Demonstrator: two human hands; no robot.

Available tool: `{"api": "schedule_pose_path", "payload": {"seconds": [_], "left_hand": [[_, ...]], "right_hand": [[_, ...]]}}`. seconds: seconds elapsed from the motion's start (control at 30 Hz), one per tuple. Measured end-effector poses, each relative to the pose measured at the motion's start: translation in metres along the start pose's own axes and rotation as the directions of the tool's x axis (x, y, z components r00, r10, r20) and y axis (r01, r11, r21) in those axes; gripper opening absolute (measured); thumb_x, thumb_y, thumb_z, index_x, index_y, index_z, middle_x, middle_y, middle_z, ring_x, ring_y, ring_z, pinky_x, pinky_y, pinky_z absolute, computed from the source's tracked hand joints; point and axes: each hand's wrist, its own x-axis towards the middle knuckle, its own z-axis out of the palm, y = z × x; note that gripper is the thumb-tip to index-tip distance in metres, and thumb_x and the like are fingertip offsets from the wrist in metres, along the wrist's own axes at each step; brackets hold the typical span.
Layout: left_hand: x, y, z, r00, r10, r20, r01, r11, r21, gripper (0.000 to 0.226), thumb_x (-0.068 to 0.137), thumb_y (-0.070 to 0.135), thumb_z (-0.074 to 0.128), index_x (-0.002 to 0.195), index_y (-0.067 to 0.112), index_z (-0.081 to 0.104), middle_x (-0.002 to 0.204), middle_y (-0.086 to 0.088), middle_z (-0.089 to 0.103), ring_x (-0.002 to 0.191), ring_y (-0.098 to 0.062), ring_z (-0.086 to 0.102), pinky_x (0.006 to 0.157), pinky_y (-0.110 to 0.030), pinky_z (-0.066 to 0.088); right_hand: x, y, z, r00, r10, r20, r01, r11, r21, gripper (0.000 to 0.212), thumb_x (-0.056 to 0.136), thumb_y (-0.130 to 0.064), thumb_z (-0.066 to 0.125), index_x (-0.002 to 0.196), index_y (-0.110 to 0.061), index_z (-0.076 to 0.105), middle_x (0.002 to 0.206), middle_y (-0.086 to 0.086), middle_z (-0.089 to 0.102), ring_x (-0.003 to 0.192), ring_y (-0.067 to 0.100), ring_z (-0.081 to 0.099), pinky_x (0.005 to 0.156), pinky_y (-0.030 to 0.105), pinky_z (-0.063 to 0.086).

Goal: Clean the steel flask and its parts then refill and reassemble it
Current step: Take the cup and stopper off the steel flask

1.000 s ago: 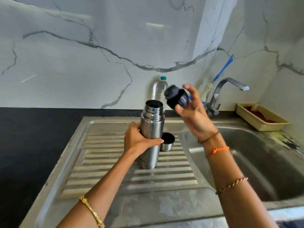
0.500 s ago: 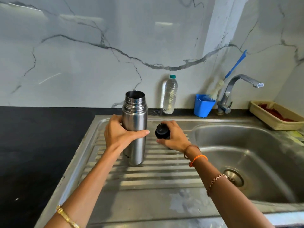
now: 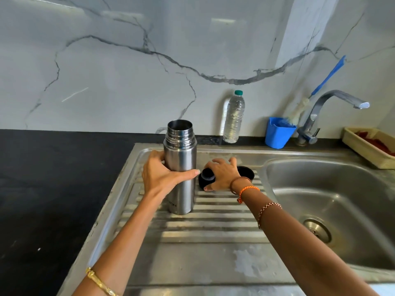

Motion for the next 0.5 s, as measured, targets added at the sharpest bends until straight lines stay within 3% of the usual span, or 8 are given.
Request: {"api": "schedule_pose_path", "payload": {"seconds": [0.17, 0.27, 0.33, 0.4, 0.47, 0.5], "left_hand": [[0.001, -0.011, 0.000, 1.000, 0.005, 0.009, -0.005, 1.000, -0.006, 0.070, 0.038, 0.027, 0.094, 0.094, 0.018, 0.053, 0.082, 0.009, 0.060, 0.082, -0.019, 0.061, 0.079, -0.039, 0.053], [0.006, -0.013, -0.002, 1.000, 0.019, 0.017, -0.019, 0.999, -0.031, 0.080, 0.030, 0.039, 0.090, 0.098, 0.015, 0.054, 0.086, 0.005, 0.063, 0.082, -0.015, 0.062, 0.075, -0.037, 0.054], [0.005, -0.017, -0.003, 0.998, 0.047, 0.044, -0.045, 0.998, -0.035, 0.088, 0.025, 0.049, 0.083, 0.100, 0.015, 0.054, 0.091, 0.002, 0.063, 0.083, -0.013, 0.061, 0.071, -0.035, 0.054], [0.001, -0.024, -0.003, 0.994, 0.045, 0.096, -0.041, 0.998, -0.047, 0.083, 0.032, 0.042, 0.087, 0.104, 0.017, 0.054, 0.097, 0.001, 0.061, 0.086, -0.012, 0.060, 0.069, -0.027, 0.051], [-0.005, -0.040, -0.001, 0.988, 0.011, 0.156, 0.000, 0.997, -0.073, 0.079, 0.045, 0.022, 0.091, 0.112, 0.016, 0.050, 0.101, 0.002, 0.059, 0.090, -0.011, 0.059, 0.069, -0.020, 0.047], [-0.010, -0.050, 0.001, 0.984, -0.020, 0.180, 0.035, 0.996, -0.078, 0.080, 0.048, 0.016, 0.091, 0.114, 0.016, 0.047, 0.102, 0.003, 0.058, 0.091, -0.011, 0.058, 0.069, -0.018, 0.045]], "right_hand": [[0.001, 0.002, 0.006, 0.999, -0.025, 0.048, 0.024, 1.000, 0.014, 0.071, 0.074, -0.049, 0.069, 0.134, -0.023, 0.040, 0.143, 0.002, 0.040, 0.139, 0.018, 0.021, 0.108, 0.045, 0.012], [0.001, 0.003, -0.005, 0.990, -0.063, 0.125, 0.053, 0.995, 0.086, 0.095, 0.069, -0.038, 0.078, 0.145, -0.021, 0.024, 0.151, 0.001, 0.028, 0.144, 0.020, 0.004, 0.113, 0.051, 0.005], [-0.007, 0.006, -0.017, 0.996, -0.086, 0.038, 0.077, 0.976, 0.202, 0.097, 0.068, -0.026, 0.079, 0.146, -0.022, 0.022, 0.152, -0.002, 0.025, 0.145, 0.020, 0.003, 0.113, 0.048, 0.005], [-0.021, 0.007, -0.031, 0.993, -0.090, -0.083, 0.119, 0.862, 0.493, 0.087, 0.070, -0.017, 0.077, 0.143, -0.024, 0.030, 0.148, -0.003, 0.033, 0.142, 0.018, 0.016, 0.113, 0.039, 0.014], [-0.037, 0.004, -0.041, 0.983, -0.133, -0.125, 0.180, 0.587, 0.789, 0.078, 0.068, -0.019, 0.072, 0.137, -0.028, 0.038, 0.142, -0.007, 0.041, 0.134, 0.009, 0.032, 0.110, 0.030, 0.024], [-0.046, 0.001, -0.046, 0.976, -0.179, -0.122, 0.195, 0.479, 0.856, 0.077, 0.066, -0.022, 0.070, 0.136, -0.030, 0.039, 0.141, -0.010, 0.042, 0.132, 0.005, 0.035, 0.108, 0.027, 0.026]]}}
